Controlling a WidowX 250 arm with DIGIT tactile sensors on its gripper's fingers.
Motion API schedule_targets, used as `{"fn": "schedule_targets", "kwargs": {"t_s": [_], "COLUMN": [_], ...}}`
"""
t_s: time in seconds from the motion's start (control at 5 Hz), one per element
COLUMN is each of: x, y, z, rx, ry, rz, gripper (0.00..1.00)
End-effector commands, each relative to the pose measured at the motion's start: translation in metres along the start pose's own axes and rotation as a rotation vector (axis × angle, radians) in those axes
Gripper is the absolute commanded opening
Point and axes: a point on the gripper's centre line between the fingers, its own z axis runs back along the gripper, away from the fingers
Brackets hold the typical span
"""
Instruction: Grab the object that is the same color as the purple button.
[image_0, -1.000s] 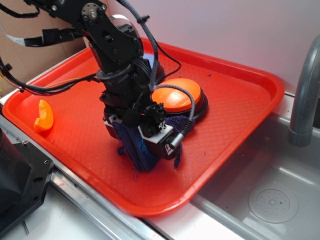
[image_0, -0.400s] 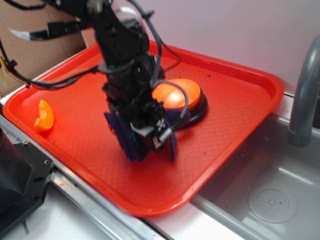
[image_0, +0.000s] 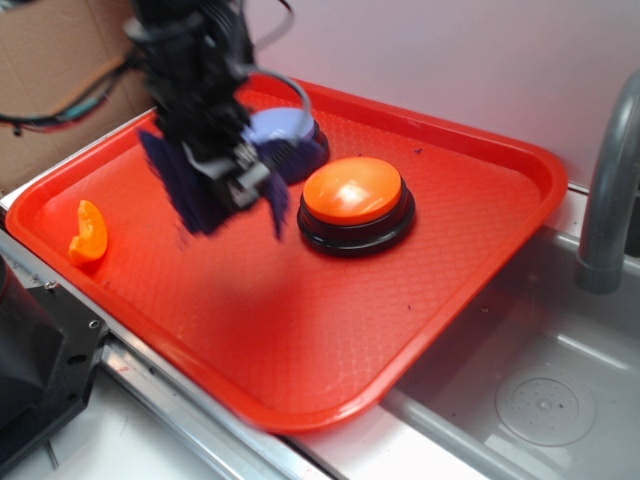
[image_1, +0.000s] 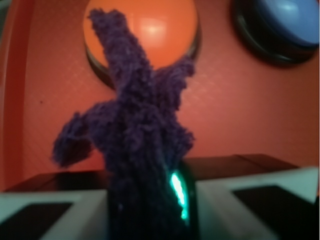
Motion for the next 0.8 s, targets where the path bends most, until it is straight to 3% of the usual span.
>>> {"fn": "schedule_targets", "kwargs": {"t_s": [0.0,0.2,0.4,0.6], "x": [-0.013,-0.02,-0.027,-0.023], "y": [0.056,0.076,0.087,0.082], "z": [0.059,0.062,0.061,0.059], "rx": [0.079,0.074,0.072,0.131], "ry": [-0.04,0.013,0.028,0.059], "rz": [0.013,0.038,0.081,0.097], "gripper": [0.0,0.0,0.0,0.0]}}
